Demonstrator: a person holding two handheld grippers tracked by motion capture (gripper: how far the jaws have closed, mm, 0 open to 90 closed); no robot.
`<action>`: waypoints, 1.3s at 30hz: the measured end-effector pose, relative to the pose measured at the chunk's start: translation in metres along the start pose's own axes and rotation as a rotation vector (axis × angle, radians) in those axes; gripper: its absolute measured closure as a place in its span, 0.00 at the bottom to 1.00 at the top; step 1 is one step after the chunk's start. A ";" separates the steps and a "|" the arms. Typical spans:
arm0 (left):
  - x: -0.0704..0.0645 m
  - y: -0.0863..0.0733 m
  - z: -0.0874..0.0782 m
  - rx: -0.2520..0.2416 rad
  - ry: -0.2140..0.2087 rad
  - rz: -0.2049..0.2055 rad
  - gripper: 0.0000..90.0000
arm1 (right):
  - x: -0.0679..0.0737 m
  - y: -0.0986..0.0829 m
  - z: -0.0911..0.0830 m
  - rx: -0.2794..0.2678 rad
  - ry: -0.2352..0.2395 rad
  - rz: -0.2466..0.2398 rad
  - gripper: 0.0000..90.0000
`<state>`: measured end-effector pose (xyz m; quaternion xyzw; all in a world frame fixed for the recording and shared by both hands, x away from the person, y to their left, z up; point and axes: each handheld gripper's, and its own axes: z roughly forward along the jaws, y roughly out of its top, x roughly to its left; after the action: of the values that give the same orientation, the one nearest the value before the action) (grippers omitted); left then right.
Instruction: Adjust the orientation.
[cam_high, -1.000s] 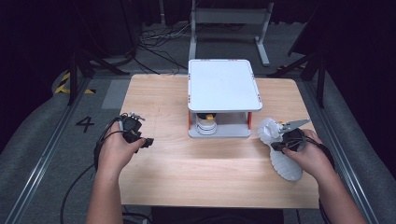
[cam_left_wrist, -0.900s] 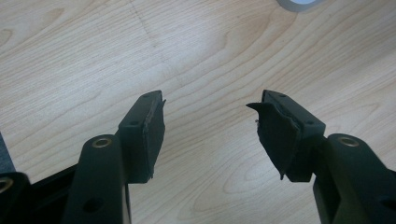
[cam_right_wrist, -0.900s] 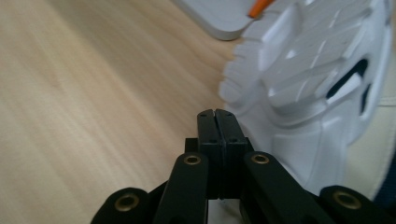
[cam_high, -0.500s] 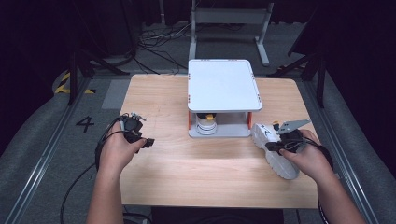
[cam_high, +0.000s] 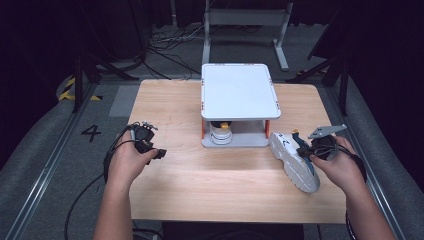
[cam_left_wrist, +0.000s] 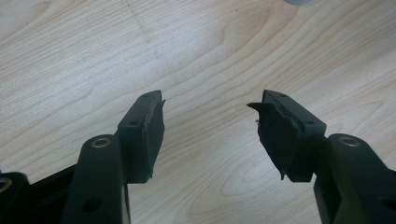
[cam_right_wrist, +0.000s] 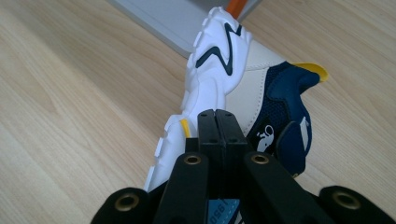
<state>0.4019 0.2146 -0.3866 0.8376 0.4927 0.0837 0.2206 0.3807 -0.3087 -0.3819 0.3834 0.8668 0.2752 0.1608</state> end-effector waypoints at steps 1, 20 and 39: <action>0.000 0.000 0.000 0.000 0.001 0.000 0.46 | 0.002 0.001 -0.001 -0.007 0.014 -0.007 1.00; 0.000 0.011 0.003 -0.014 -0.020 0.017 0.46 | 0.027 -0.014 0.026 0.362 0.047 -0.149 1.00; -0.002 0.007 0.005 -0.001 -0.015 0.014 0.46 | 0.001 -0.014 -0.049 0.047 0.056 -0.002 0.92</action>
<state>0.4079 0.2090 -0.3875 0.8415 0.4851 0.0794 0.2241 0.3479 -0.3329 -0.3507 0.3786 0.8775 0.2651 0.1277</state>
